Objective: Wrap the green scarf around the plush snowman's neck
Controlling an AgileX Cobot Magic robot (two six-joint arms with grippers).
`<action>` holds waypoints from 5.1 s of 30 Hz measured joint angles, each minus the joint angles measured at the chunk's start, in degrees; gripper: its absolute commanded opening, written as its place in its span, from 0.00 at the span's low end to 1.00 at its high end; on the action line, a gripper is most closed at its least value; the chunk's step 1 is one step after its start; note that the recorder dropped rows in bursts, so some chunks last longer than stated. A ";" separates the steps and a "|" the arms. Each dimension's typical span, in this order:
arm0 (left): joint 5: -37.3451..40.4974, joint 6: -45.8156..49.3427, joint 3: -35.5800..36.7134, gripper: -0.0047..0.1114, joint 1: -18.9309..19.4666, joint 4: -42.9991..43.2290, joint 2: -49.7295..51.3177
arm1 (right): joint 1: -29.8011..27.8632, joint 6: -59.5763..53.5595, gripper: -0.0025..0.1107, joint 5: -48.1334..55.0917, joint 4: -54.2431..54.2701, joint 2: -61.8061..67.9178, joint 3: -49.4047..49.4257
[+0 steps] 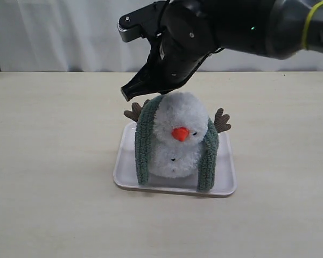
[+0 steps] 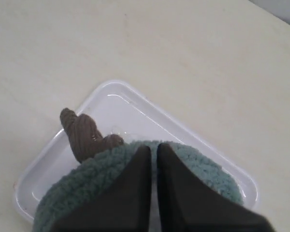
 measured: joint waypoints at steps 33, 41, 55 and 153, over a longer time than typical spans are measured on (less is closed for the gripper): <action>0.00 0.00 0.00 0.04 0.00 0.00 0.00 | 0.44 -0.92 0.38 0.42 10.56 -2.69 -0.11; 0.00 0.00 0.00 0.04 0.00 0.00 0.00 | 2.08 -10.22 0.42 9.44 27.15 -7.35 2.57; 0.00 0.00 0.00 0.04 0.00 0.00 0.00 | 9.10 -4.57 0.52 -12.66 26.65 -6.05 25.71; 0.00 0.00 0.00 0.04 0.00 0.00 0.00 | 13.81 7.33 0.18 2.86 4.38 -11.93 18.02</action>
